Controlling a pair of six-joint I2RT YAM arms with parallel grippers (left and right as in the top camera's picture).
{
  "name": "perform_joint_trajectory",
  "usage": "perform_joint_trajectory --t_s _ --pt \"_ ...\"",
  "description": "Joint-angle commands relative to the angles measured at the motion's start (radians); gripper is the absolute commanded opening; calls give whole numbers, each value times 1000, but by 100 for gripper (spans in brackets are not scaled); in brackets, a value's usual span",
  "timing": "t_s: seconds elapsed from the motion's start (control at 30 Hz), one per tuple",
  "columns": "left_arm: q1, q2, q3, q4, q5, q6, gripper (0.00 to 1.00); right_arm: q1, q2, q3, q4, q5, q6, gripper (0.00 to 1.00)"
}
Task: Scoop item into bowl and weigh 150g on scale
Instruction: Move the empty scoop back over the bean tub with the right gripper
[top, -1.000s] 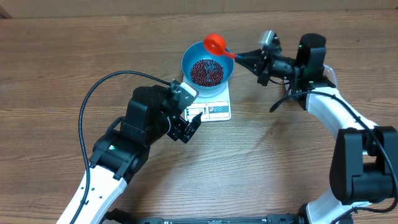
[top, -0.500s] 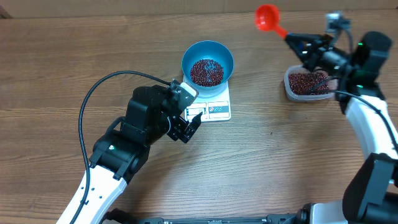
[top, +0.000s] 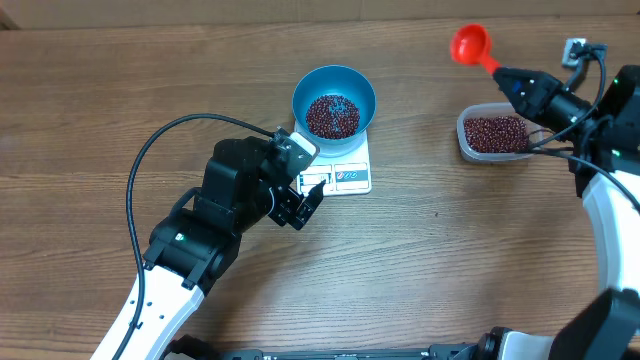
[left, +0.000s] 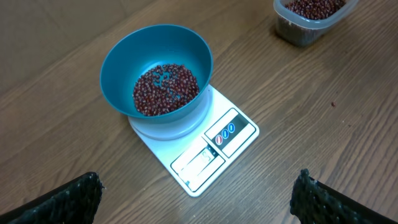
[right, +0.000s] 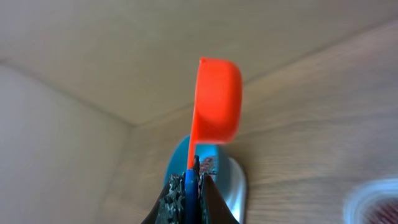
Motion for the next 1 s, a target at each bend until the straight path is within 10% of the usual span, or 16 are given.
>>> perform_joint_trajectory --t_s 0.0,0.97 --pt "5 -10 -2 0 -7 -15 100 -1 -74 7 -98 253 -78 4" --pt "5 -10 -2 0 -7 -15 100 9 -19 6 -469 708 -443 4"
